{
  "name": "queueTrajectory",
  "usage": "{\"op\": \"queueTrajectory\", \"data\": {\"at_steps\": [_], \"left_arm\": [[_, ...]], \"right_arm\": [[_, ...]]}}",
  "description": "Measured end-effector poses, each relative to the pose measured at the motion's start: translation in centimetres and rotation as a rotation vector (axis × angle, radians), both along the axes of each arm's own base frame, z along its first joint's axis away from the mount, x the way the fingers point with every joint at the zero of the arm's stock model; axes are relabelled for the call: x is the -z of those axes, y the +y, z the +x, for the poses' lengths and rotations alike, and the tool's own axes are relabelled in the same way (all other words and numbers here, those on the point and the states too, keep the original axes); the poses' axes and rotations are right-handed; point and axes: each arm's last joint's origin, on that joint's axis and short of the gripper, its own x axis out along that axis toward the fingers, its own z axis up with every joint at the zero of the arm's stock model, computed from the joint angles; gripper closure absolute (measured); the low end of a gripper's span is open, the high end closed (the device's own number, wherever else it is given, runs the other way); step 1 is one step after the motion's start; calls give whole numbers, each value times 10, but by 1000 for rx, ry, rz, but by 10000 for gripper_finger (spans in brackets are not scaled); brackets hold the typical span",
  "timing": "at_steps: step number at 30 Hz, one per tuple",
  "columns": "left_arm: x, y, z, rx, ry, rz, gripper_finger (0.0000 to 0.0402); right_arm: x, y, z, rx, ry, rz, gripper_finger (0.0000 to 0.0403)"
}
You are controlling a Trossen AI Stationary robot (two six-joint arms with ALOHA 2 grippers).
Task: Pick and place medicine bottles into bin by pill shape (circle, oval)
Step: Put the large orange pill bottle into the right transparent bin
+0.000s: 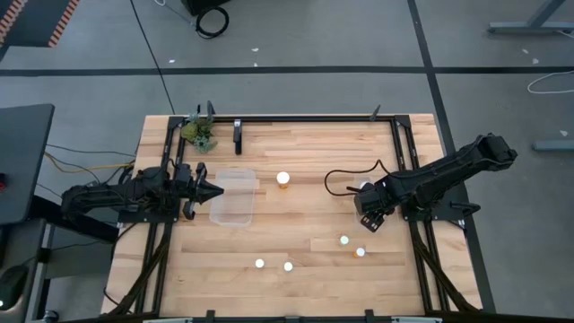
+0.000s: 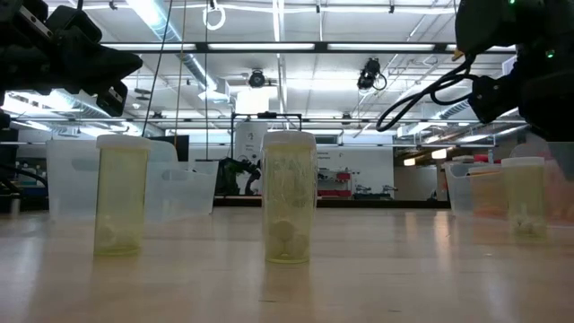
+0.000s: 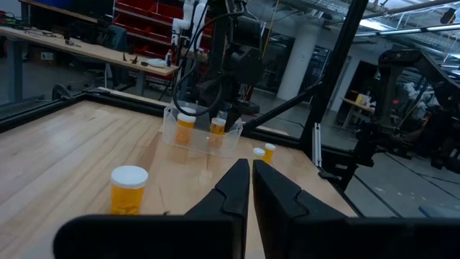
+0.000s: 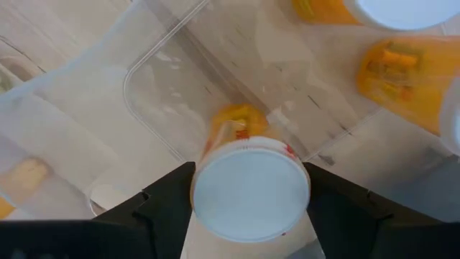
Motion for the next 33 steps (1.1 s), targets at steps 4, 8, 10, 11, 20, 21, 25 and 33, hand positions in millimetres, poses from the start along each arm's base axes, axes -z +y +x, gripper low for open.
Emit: {"op": "queueTrajectory", "data": {"at_steps": [4,8,10,11,20,21,25,33], "left_arm": [[0,0,0,0,0,0,369],[0,0,0,0,0,0,366],[0,0,0,0,0,0,367],[0,0,0,0,0,0,368],[0,0,0,0,0,0,376],[0,0,0,0,0,0,375],[0,0,0,0,0,0,369],[0,0,0,0,0,0,370]], "right_arm": [[0,0,0,1,3,-1,148],[0,0,0,7,3,-1,148],[0,0,0,8,3,-1,148],[0,0,0,8,3,-1,148],[-1,-5,2,23,3,9,147],[-2,-6,2,23,-1,10,147],[-6,-8,4,23,-4,12,147],[-18,-8,7,12,-10,1,147]]}}
